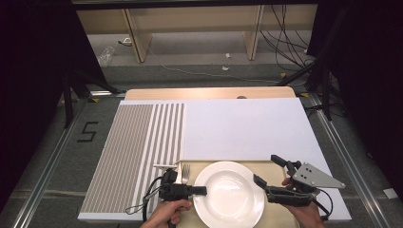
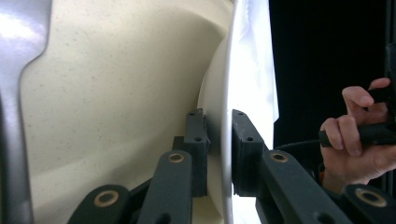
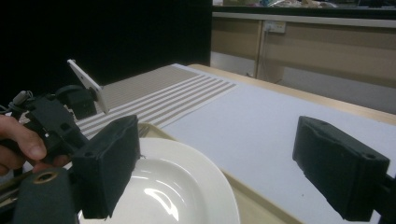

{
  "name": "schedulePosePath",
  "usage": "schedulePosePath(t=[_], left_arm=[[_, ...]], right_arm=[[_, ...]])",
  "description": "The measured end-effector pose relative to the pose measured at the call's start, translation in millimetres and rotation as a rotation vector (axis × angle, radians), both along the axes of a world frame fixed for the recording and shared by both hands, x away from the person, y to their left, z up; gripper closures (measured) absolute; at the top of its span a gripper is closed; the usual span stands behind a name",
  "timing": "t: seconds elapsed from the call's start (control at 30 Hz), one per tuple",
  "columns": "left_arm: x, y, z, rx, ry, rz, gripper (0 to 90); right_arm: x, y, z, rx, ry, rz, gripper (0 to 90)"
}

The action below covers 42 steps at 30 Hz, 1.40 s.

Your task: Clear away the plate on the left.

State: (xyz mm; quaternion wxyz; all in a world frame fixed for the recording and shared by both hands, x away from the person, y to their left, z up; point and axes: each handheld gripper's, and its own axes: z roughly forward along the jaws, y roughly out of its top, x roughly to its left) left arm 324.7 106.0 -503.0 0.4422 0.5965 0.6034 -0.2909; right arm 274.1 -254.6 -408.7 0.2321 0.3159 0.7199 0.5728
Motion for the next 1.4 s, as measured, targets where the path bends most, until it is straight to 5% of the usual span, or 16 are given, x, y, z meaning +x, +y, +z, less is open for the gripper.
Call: schedulePosePath(t=[0.47,0.7,0.9,1.4], left_arm=[[0.1,-2.3,3.4,0.068,-0.041,-0.03,78.1],[-0.2,-5.3,4.4,0.111,-0.066,-0.063,66.4],[-2.7,-12.6,16.0,0.208,-0.151,-0.116,51.8],[-6.2,-14.4,33.1,0.303,-0.294,-0.148,30.6]], right_arm=[[0.3,0.6,-0.3,-0.001,-0.001,0.005,15.8],[0.0,0.5,-0.2,-0.002,0.001,0.006,15.8],[0.2,0.7,-0.4,0.0,0.001,0.007,15.8],[-0.1,1.4,-0.4,-0.002,-0.003,0.009,15.8]])
